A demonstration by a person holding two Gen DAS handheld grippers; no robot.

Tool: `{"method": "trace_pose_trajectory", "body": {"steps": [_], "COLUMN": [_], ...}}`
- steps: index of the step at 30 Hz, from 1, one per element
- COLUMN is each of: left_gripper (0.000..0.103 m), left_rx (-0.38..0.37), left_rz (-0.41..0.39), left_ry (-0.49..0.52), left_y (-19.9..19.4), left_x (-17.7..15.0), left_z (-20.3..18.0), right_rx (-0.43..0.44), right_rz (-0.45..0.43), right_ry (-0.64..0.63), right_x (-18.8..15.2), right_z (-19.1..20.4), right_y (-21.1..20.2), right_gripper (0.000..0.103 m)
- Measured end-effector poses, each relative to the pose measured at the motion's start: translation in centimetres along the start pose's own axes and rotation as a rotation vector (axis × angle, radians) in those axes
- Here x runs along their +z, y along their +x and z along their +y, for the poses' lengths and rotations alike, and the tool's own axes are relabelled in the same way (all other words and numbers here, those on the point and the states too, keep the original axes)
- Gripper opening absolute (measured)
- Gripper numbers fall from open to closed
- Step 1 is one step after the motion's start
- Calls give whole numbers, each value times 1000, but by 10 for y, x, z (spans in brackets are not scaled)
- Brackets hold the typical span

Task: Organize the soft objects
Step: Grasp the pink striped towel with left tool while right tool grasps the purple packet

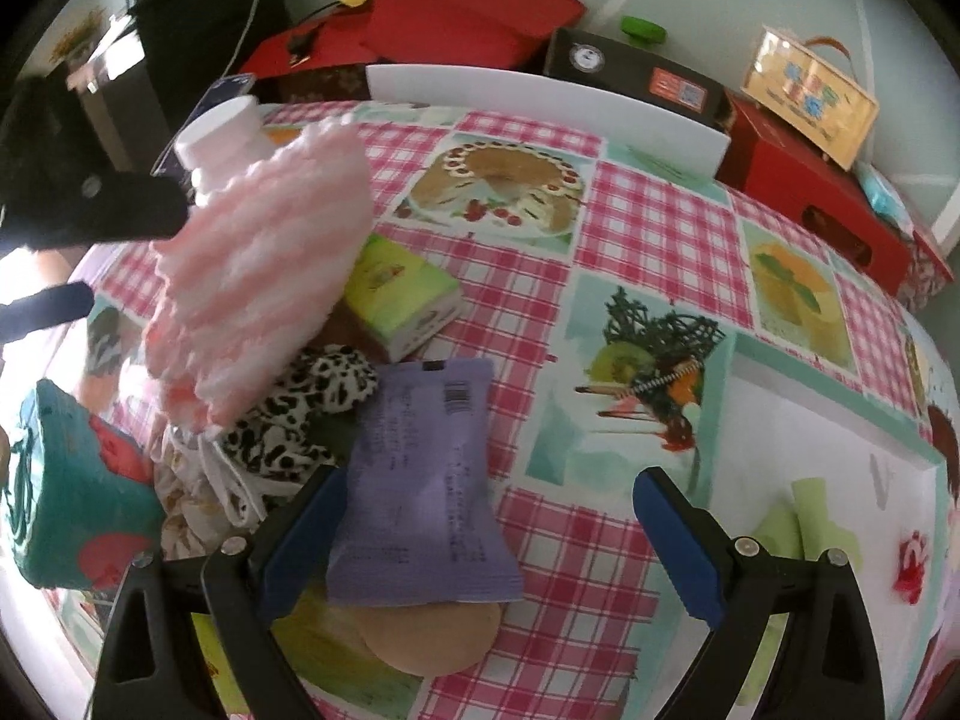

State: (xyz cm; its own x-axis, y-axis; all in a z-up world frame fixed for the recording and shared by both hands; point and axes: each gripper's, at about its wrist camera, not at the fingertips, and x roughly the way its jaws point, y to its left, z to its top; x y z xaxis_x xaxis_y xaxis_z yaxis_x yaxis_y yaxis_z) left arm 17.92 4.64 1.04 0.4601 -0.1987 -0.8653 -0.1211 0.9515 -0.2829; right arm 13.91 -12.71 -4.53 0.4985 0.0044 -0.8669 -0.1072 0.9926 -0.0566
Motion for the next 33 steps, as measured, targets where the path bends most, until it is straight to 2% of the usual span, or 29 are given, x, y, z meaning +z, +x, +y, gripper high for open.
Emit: {"method": "trace_pose_trajectory", "body": {"steps": [6, 17, 20, 24, 29, 33], "left_gripper": [102, 102, 102, 101, 100, 89], "left_rx": [-1, -7, -3, -3, 2, -14], "left_rz": [5, 18, 14, 1, -32, -36], "left_ry": [3, 28, 53, 81, 106, 122], "left_y": [1, 7, 9, 12, 11, 12], "left_x": [0, -3, -4, -5, -5, -6], "left_z": [-1, -9, -14, -20, -26, -30], "right_rx": [-18, 12, 34, 64, 83, 88], "right_rz": [5, 4, -2, -10, -15, -12], "right_ry": [-67, -33, -33, -28, -21, -20], "right_x": [-3, -4, -4, -5, -5, -5], "right_z": [14, 6, 7, 7, 5, 5], "right_y": [4, 14, 14, 12, 11, 12], "right_gripper": [98, 96, 84, 73, 65, 59]}}
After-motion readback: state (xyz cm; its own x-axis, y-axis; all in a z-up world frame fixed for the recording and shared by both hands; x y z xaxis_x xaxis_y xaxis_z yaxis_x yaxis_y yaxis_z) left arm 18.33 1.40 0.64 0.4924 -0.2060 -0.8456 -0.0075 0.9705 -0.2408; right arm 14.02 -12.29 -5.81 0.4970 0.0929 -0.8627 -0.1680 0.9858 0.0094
